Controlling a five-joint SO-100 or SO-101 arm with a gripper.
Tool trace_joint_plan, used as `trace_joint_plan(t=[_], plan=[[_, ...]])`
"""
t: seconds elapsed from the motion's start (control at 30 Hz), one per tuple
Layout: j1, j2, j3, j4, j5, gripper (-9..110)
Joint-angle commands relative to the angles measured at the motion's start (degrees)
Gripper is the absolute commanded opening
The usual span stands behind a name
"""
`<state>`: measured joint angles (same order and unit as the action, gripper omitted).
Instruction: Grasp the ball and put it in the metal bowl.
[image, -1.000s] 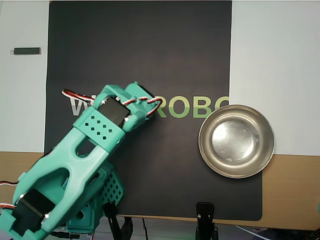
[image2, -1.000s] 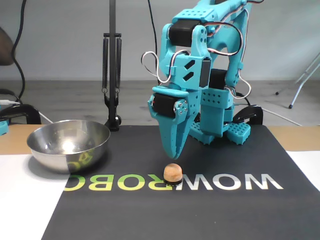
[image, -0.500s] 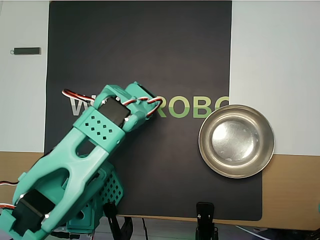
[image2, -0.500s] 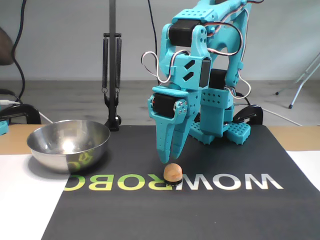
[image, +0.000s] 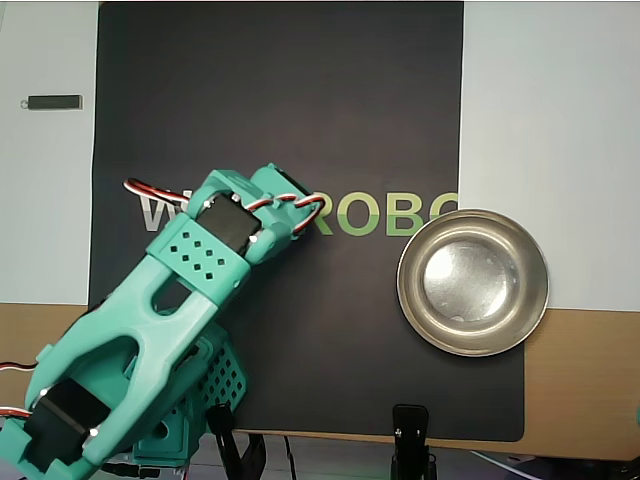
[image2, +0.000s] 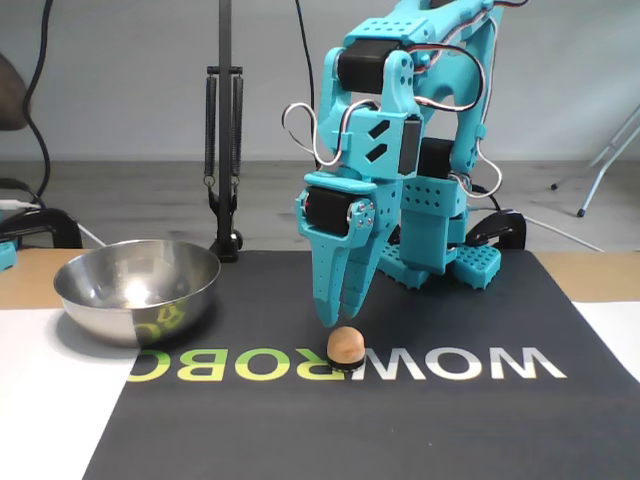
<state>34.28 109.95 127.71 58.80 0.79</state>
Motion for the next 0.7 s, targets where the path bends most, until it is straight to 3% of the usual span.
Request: trace_joint_plan(t=[0.0,0.67], plan=[[-0.2,1.2,-0.4,-0.5,-0.2,36],[-0.2,1.1,4.3,-5.5,-0.2,36]])
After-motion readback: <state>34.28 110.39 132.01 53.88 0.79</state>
